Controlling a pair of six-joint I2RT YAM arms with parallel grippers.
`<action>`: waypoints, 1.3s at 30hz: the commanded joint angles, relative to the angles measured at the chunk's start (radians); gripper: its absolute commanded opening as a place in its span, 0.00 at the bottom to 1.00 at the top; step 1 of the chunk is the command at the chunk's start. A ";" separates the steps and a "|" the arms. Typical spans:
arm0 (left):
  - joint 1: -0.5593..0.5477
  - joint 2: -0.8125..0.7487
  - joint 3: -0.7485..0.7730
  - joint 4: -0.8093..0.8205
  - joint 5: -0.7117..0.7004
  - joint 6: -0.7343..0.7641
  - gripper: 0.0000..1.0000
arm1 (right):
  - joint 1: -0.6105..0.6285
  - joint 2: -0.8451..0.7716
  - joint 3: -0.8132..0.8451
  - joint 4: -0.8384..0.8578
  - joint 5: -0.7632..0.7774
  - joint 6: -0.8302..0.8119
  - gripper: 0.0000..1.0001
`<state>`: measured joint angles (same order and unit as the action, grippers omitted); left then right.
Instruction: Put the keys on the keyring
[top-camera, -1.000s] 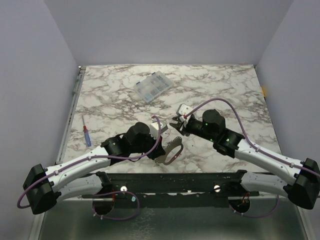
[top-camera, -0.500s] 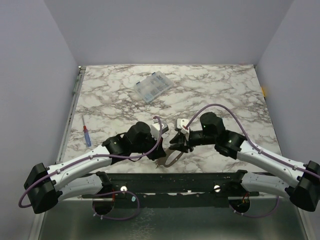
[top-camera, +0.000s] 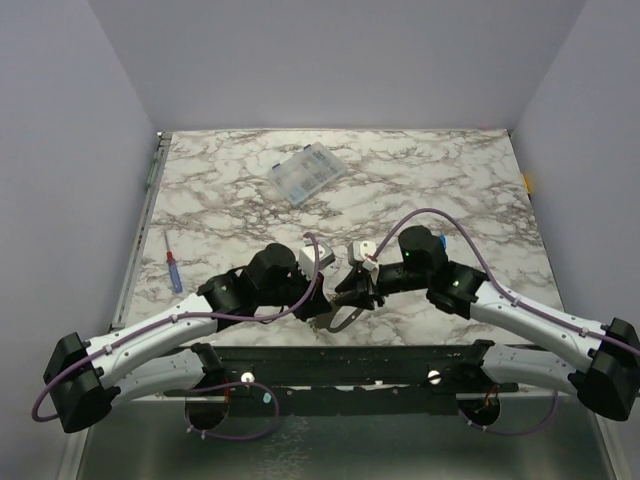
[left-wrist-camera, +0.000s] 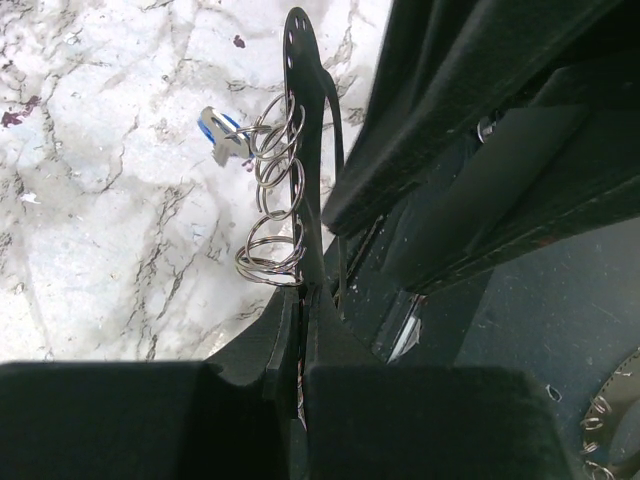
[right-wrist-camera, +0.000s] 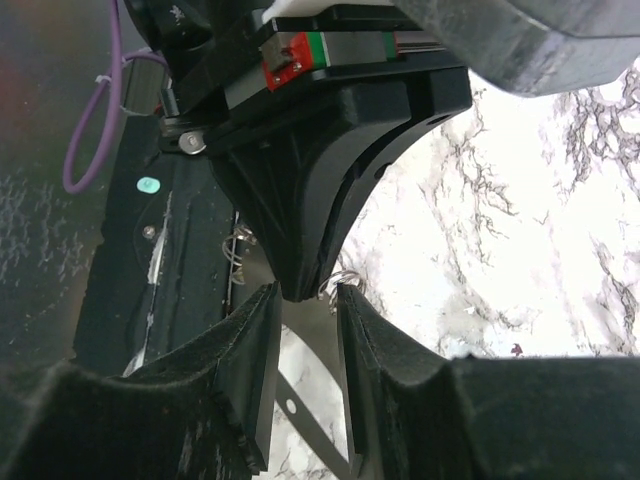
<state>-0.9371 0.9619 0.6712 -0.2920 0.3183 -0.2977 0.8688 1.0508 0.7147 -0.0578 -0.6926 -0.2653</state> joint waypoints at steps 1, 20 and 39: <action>0.003 -0.025 0.020 0.036 0.060 0.021 0.00 | 0.005 0.037 -0.009 0.048 0.032 -0.046 0.37; 0.003 -0.099 0.003 0.055 0.067 0.019 0.00 | 0.027 0.049 -0.009 0.009 0.169 -0.123 0.08; 0.003 -0.261 -0.015 0.086 -0.071 0.012 0.15 | 0.027 -0.063 -0.126 0.350 0.265 0.155 0.01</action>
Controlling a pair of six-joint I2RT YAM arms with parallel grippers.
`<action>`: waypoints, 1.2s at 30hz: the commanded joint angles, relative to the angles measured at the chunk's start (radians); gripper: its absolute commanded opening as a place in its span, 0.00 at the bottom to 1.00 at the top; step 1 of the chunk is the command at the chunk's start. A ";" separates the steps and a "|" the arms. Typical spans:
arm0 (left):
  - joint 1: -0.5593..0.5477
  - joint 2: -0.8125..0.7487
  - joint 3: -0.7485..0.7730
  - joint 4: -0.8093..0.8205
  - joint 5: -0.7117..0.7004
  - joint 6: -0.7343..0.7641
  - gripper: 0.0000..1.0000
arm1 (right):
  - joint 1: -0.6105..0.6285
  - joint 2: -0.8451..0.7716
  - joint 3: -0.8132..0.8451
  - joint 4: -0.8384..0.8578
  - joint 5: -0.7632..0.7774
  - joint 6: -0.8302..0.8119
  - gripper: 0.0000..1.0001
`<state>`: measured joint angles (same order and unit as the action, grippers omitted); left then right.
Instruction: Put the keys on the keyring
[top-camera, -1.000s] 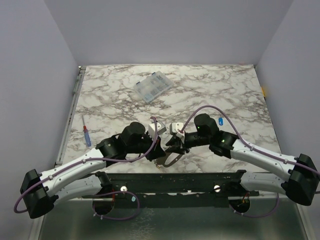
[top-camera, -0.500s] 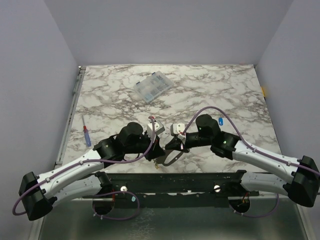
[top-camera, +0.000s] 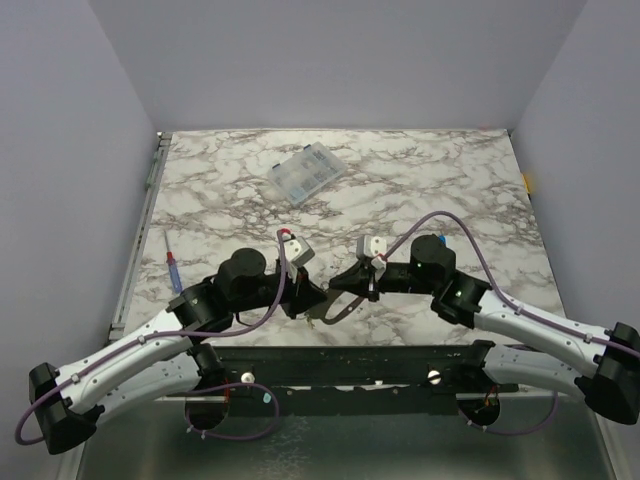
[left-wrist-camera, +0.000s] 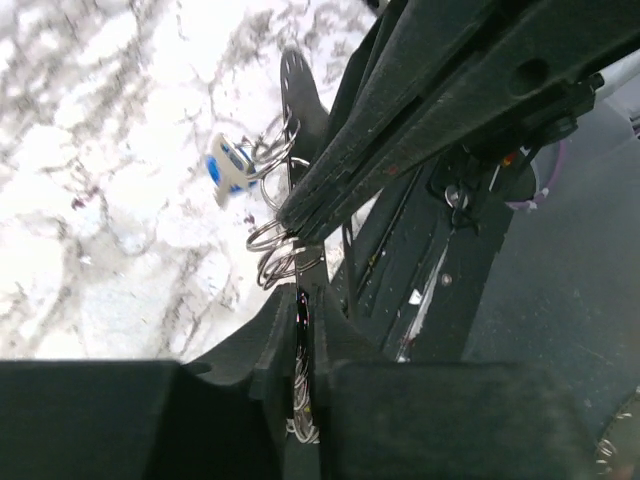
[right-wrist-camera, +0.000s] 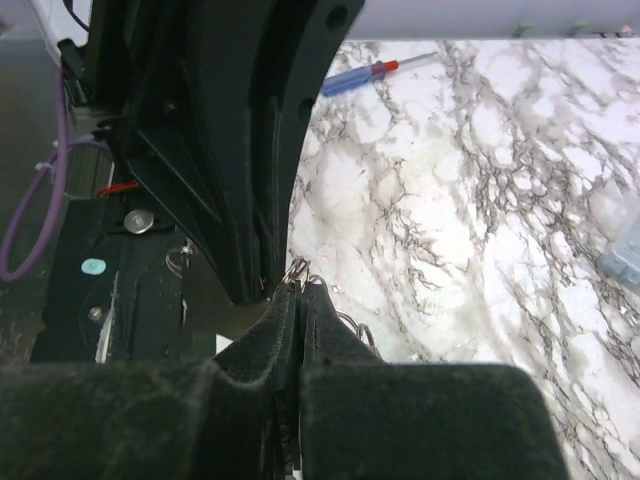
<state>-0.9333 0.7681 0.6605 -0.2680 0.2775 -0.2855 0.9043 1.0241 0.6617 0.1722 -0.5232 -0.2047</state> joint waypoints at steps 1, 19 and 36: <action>-0.001 -0.079 -0.005 0.065 -0.035 0.000 0.19 | -0.008 -0.045 -0.084 0.143 0.093 0.106 0.01; -0.002 -0.153 -0.020 0.075 -0.118 0.013 0.51 | -0.008 -0.096 -0.156 0.293 0.021 0.145 0.01; -0.021 0.221 -0.027 0.028 -0.236 -0.150 0.58 | -0.008 0.029 -0.041 -0.359 0.656 0.741 0.60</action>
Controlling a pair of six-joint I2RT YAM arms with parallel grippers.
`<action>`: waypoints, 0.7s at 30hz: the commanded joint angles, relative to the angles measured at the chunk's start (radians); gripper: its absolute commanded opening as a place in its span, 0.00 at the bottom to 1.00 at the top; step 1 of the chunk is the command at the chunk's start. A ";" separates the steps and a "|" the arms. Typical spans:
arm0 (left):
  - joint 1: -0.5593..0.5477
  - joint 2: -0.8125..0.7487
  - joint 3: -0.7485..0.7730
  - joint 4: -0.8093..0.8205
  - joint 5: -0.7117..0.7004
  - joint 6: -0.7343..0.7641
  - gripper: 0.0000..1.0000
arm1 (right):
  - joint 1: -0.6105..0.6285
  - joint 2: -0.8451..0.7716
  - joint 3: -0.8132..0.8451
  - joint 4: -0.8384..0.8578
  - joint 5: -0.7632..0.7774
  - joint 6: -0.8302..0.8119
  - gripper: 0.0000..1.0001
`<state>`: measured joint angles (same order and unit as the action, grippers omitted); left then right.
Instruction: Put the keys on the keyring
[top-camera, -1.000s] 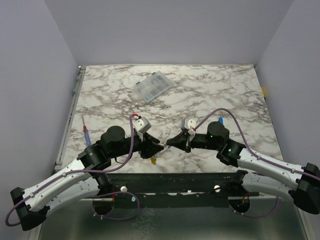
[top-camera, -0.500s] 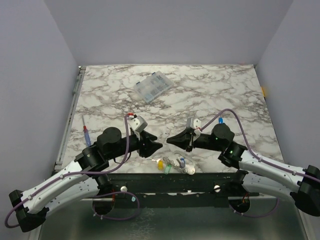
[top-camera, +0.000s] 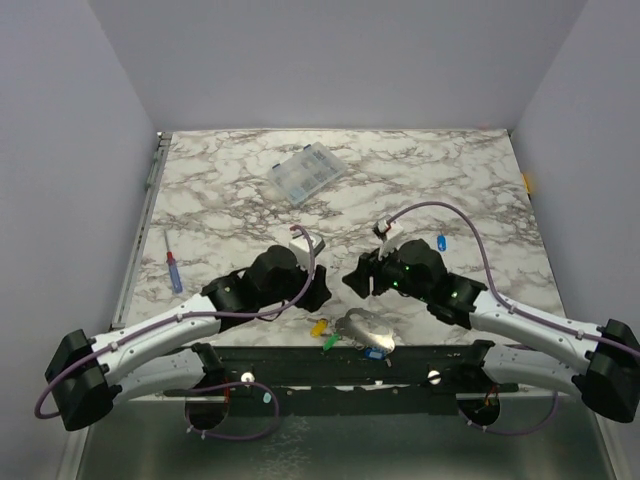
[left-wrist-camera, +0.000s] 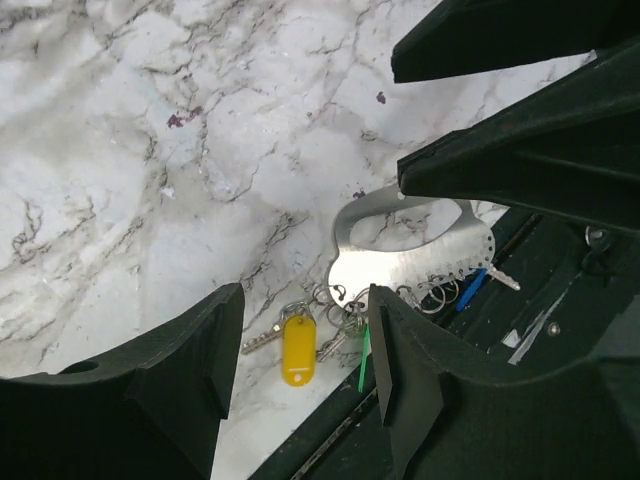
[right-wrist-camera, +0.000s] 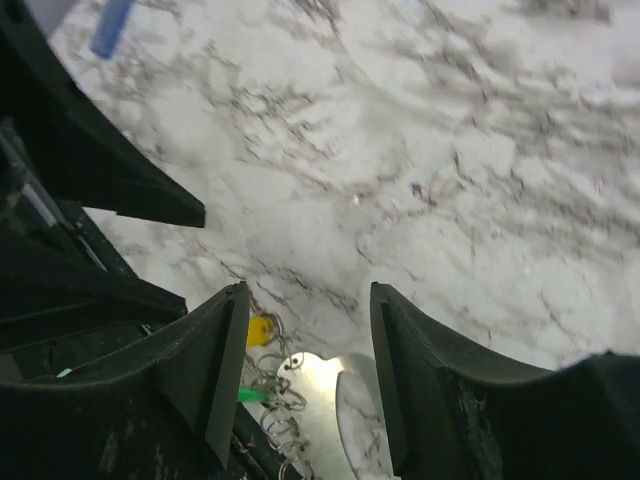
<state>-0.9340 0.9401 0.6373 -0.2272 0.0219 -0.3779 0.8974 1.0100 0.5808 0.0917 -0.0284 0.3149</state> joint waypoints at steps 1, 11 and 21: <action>-0.038 0.063 -0.006 -0.009 0.012 -0.058 0.57 | -0.001 0.054 0.050 -0.331 0.198 0.260 0.60; -0.207 0.221 0.031 0.025 -0.023 -0.129 0.39 | -0.050 0.114 0.130 -0.484 0.428 0.368 0.71; -0.344 0.274 0.047 0.017 -0.059 -0.314 0.41 | -0.061 0.106 0.068 -0.444 0.349 0.394 0.69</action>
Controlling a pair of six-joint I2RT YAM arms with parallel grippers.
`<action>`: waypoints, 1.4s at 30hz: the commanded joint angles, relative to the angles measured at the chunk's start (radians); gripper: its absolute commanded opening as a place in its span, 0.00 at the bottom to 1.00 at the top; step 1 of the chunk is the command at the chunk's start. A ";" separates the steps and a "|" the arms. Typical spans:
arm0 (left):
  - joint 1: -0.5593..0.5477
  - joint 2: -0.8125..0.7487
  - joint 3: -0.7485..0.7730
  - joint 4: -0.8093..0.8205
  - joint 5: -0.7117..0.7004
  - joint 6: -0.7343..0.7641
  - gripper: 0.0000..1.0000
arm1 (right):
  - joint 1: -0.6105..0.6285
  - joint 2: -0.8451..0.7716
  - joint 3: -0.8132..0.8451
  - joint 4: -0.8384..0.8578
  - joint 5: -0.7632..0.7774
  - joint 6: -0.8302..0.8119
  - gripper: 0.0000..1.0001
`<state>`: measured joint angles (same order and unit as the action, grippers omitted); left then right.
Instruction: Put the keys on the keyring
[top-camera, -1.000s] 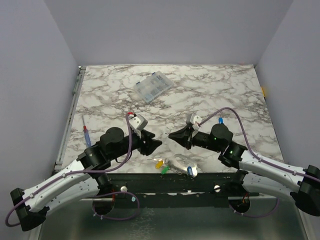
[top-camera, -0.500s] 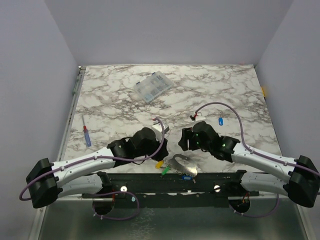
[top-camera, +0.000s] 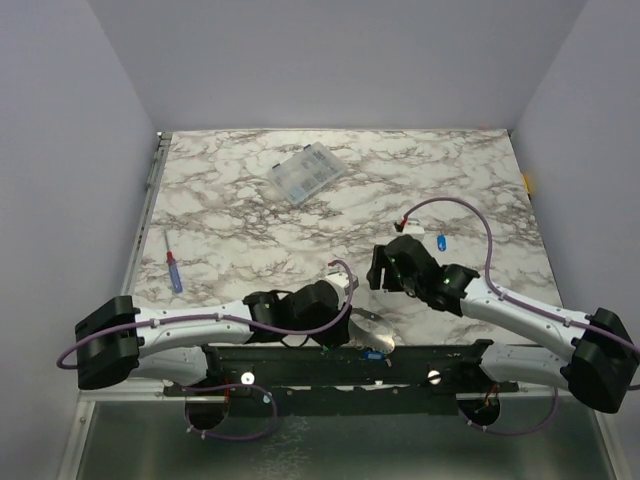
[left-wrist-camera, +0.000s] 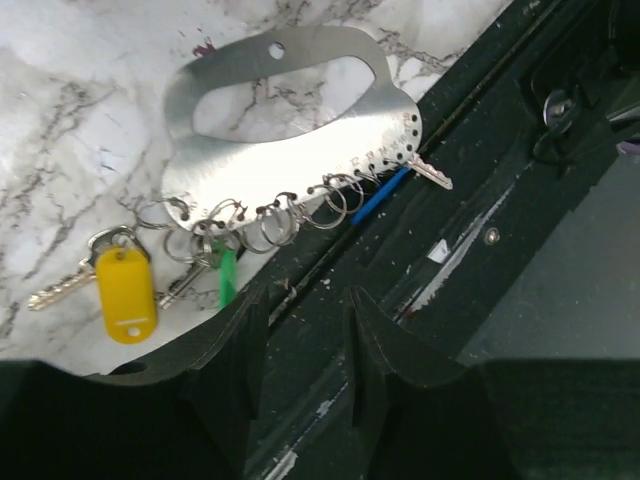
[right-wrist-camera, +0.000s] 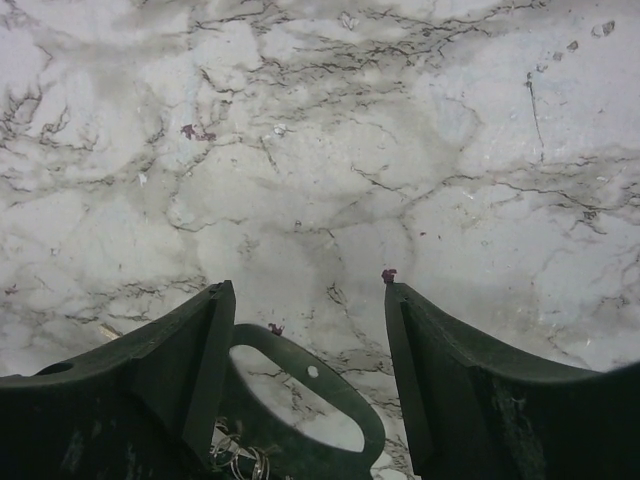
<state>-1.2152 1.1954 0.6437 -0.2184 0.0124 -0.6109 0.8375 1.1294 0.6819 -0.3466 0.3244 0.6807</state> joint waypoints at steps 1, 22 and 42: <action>-0.088 0.031 0.052 0.005 -0.069 -0.065 0.41 | -0.002 -0.019 -0.039 -0.002 -0.007 0.028 0.69; -0.137 0.251 0.146 0.029 -0.207 -0.125 0.31 | -0.002 -0.125 -0.107 0.008 -0.059 0.028 0.64; -0.141 0.357 0.187 0.024 -0.205 -0.194 0.35 | -0.002 -0.161 -0.114 0.001 -0.051 0.024 0.63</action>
<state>-1.3445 1.5295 0.8043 -0.2005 -0.1875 -0.7929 0.8375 0.9813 0.5793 -0.3454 0.2745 0.6994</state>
